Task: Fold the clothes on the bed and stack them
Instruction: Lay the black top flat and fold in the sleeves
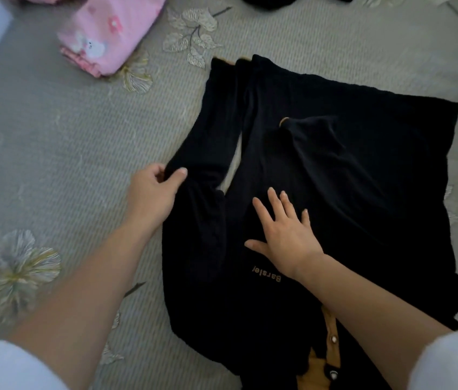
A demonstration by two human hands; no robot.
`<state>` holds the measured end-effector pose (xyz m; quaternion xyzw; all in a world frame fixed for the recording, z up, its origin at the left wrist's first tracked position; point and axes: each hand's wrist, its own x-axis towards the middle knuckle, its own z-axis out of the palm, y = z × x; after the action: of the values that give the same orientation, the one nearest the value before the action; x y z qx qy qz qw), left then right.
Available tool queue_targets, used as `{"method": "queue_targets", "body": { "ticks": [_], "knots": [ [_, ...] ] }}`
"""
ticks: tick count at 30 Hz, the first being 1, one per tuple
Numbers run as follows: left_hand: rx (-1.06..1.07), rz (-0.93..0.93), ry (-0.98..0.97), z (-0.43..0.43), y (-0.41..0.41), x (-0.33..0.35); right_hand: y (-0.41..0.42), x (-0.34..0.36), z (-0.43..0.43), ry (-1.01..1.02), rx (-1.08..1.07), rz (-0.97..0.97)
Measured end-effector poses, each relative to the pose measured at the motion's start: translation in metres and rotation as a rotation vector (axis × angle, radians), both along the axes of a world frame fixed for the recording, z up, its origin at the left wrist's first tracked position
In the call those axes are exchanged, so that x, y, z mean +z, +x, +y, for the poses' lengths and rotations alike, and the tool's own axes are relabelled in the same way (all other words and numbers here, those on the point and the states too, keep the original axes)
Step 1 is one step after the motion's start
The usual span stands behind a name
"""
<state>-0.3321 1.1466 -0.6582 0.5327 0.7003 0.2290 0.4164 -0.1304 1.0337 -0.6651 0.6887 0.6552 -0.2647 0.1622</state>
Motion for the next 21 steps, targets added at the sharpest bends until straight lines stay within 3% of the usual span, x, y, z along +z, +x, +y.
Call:
{"method": "queue_targets", "body": {
  "ticks": [3,9,13,17,19,21],
  "knots": [
    [0.174,-0.144,0.206,0.0,-0.029,0.022,0.0,0.0,0.0,0.004,0.008,-0.004],
    [0.35,-0.321,0.183,-0.019,-0.048,0.033,0.001,-0.002,-0.001,0.029,0.018,-0.006],
    [0.074,-0.218,0.391,-0.034,0.007,0.052,0.006,0.0,-0.001,0.092,-0.089,0.16],
    [-0.362,-0.258,0.473,-0.071,0.059,0.06,0.03,0.009,-0.008,0.467,-0.671,0.513],
    [-0.665,-0.089,0.411,-0.096,0.066,0.04,0.047,0.016,-0.013,0.547,-0.888,0.552],
    [-0.881,0.208,0.284,-0.115,0.053,0.009,0.059,0.022,-0.015,0.537,-0.967,0.543]
  ]
}}
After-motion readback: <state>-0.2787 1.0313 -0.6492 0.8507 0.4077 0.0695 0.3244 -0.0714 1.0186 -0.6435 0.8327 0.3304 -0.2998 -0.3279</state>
